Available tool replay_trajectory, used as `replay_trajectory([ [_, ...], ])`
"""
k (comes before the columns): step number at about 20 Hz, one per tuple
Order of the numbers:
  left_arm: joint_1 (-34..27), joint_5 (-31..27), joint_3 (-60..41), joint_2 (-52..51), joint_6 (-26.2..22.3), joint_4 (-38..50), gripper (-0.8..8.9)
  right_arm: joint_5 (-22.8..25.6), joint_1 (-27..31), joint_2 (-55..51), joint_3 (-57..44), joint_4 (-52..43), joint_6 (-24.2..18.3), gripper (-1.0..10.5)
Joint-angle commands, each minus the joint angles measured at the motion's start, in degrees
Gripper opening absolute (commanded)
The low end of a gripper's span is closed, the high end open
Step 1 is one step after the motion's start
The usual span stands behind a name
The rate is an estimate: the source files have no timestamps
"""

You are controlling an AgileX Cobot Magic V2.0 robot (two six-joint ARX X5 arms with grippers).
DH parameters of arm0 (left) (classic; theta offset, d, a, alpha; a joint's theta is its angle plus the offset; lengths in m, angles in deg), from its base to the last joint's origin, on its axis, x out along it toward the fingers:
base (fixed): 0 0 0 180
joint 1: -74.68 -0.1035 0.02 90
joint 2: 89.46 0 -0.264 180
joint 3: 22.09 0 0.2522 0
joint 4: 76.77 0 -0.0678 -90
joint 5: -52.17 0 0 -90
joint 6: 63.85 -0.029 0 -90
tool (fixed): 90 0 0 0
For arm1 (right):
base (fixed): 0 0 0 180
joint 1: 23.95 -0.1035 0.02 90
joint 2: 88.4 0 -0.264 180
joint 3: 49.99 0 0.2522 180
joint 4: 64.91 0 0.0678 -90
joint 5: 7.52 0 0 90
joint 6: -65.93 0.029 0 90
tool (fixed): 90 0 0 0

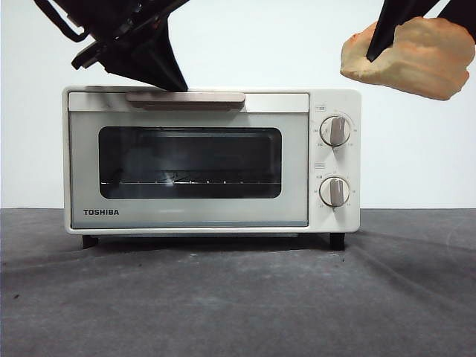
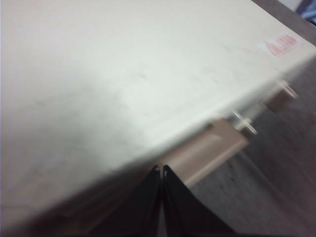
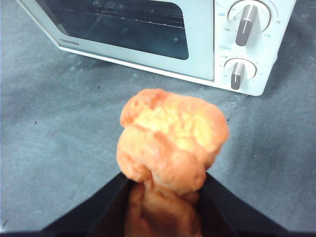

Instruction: The left arm flap open the oven, the right arm pick bread and place it into oven, the left arm flap close the oven

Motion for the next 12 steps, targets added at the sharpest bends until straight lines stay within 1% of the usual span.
replay_trajectory([
  [1,1.60,-0.20,-0.17,1.57,-0.92,-5.95,0.16,0.22,-0.44,0.11,0.92,-0.44,-0.81,1.7],
  [10,7.39,-0.13,-0.17,1.55,-0.17,-20.72,0.16,0.37,-0.44,0.11,0.92,-0.46,-0.98,1.7],
  [12,8.83,-0.13,-0.17,1.55,0.70,-22.91,0.17,0.39,-0.44,0.11,0.92,-0.46,-1.33,1.7],
])
